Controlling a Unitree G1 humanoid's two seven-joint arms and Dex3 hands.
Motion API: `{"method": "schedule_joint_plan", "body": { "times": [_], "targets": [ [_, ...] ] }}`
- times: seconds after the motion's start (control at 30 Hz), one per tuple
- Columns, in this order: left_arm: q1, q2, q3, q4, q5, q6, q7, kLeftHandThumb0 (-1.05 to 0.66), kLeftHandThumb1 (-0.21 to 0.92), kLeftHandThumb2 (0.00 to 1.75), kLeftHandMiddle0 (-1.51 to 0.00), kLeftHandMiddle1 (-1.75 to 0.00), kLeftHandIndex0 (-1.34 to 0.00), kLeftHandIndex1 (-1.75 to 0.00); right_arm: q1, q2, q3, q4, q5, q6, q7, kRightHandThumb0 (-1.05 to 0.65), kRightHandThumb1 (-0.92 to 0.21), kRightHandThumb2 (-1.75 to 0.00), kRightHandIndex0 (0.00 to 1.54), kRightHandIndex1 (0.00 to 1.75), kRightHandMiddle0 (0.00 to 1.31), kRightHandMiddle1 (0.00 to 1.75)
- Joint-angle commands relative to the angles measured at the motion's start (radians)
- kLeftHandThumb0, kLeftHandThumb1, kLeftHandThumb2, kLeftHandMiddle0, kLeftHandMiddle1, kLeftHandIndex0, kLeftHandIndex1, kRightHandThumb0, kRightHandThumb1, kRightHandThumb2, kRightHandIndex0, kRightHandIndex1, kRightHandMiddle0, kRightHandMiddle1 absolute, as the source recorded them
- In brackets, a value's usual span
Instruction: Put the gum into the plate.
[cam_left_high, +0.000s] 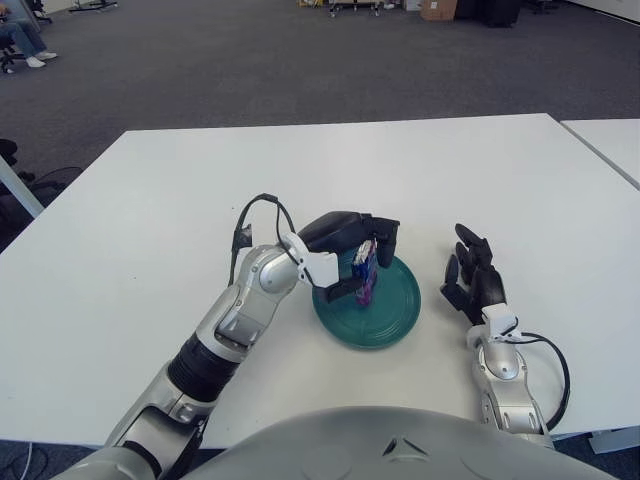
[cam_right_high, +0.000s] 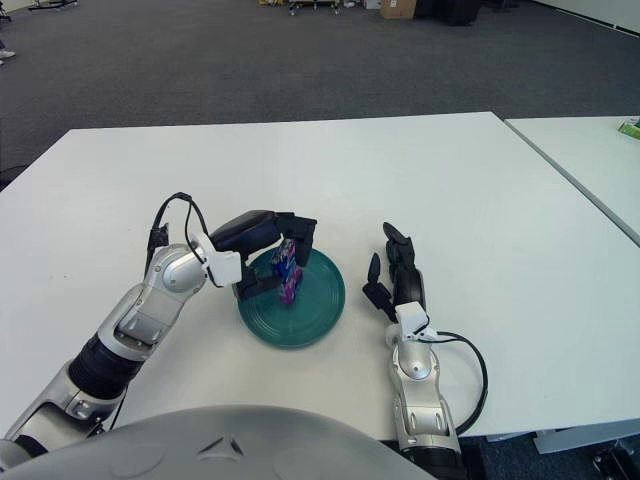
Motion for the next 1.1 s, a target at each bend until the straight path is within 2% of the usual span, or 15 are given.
{"method": "schedule_joint_plan", "body": {
  "times": [0.0,0.03,0.07,0.1,0.17,0.23,0.3,0.33,0.37,0.4,0.47,0.67,0.73,0.83,1.07],
  "targets": [
    [-0.004,0.023,-0.022,0.017,0.023,-0.033,-0.003,0.0,0.38,1.19,-0.6,-1.68,-0.42,-1.69,0.062,0.017,0.01,0.101,0.023,0.099,0.03,-0.73,-0.92,-0.97,0.24,0.02,0.0,0.44],
    [0.017,0.042,-0.028,0.04,0.031,-0.079,0.016,0.0,0.57,0.91,-0.53,-1.59,-0.32,-1.67,0.062,0.017,0.01,0.101,0.027,0.099,0.033,-0.73,-0.92,-0.97,0.23,0.01,0.0,0.44],
    [0.032,0.056,-0.031,0.057,0.036,-0.111,0.029,-0.12,0.68,0.73,-0.45,-1.47,-0.25,-1.57,0.062,0.017,0.009,0.101,0.03,0.099,0.035,-0.73,-0.92,-0.97,0.23,0.01,0.0,0.43],
    [0.04,0.064,-0.031,0.069,0.038,-0.132,0.039,-0.28,0.72,0.64,-0.39,-1.29,-0.19,-1.42,0.062,0.016,0.009,0.101,0.032,0.099,0.036,-0.73,-0.92,-0.97,0.23,0.01,0.0,0.43],
    [0.034,0.08,-0.035,0.076,0.058,-0.156,0.038,-0.44,0.75,0.58,-0.33,-1.12,-0.14,-1.27,0.062,0.015,0.008,0.101,0.034,0.099,0.036,-0.73,-0.92,-0.97,0.23,0.01,0.0,0.43],
    [0.025,0.092,-0.038,0.077,0.077,-0.17,0.032,-0.64,0.84,0.41,-0.24,-0.86,-0.07,-1.16,0.062,0.014,0.008,0.102,0.034,0.098,0.035,-0.74,-0.92,-0.97,0.23,0.01,0.0,0.44],
    [0.02,0.098,-0.04,0.077,0.09,-0.176,0.025,-0.72,0.88,0.34,-0.21,-0.72,-0.04,-1.12,0.062,0.014,0.007,0.103,0.033,0.097,0.033,-0.74,-0.92,-0.97,0.23,0.01,0.0,0.44],
    [0.018,0.101,-0.041,0.077,0.096,-0.177,0.022,-0.78,0.9,0.33,-0.2,-0.57,-0.02,-1.06,0.061,0.014,0.007,0.103,0.032,0.097,0.033,-0.75,-0.92,-0.97,0.23,0.01,0.0,0.44],
    [0.013,0.107,-0.045,0.076,0.108,-0.18,0.017,-0.8,0.9,0.32,-0.2,-0.49,-0.02,-1.03,0.061,0.013,0.006,0.105,0.031,0.094,0.031,-0.75,-0.92,-0.96,0.23,0.01,0.0,0.44],
    [0.01,0.111,-0.047,0.076,0.117,-0.183,0.015,-0.88,0.91,0.33,-0.17,-0.35,-0.01,-0.9,0.06,0.013,0.006,0.107,0.03,0.093,0.03,-0.75,-0.92,-0.97,0.23,0.01,0.0,0.44],
    [0.001,0.119,-0.049,0.075,0.132,-0.194,0.009,-0.97,0.92,0.37,-0.11,-0.16,0.0,-0.66,0.059,0.012,0.007,0.112,0.026,0.083,0.028,-0.75,-0.92,-0.97,0.23,0.01,0.0,0.46],
    [-0.012,0.134,-0.046,0.085,0.136,-0.233,-0.001,-1.04,0.92,0.42,-0.01,-0.02,0.0,-0.19,0.054,0.007,0.012,0.123,0.022,0.06,0.034,-0.74,-0.92,-0.98,0.24,0.01,0.0,0.49],
    [-0.011,0.139,-0.041,0.085,0.126,-0.245,-0.006,-1.04,0.92,0.42,-0.01,-0.01,0.0,-0.1,0.054,0.005,0.014,0.124,0.022,0.056,0.037,-0.73,-0.92,-0.99,0.24,0.01,0.0,0.5],
    [-0.006,0.144,-0.035,0.082,0.118,-0.256,-0.01,-1.05,0.92,0.42,0.0,0.0,0.0,-0.03,0.054,0.004,0.015,0.125,0.022,0.053,0.039,-0.73,-0.92,-0.99,0.24,0.01,0.0,0.5],
    [0.014,0.143,-0.016,0.069,0.091,-0.248,-0.017,-1.05,0.92,0.38,0.0,0.0,0.0,0.0,0.055,0.006,0.014,0.119,0.022,0.074,0.036,-0.74,-0.92,-0.99,0.23,0.0,0.0,0.5]
  ]
}}
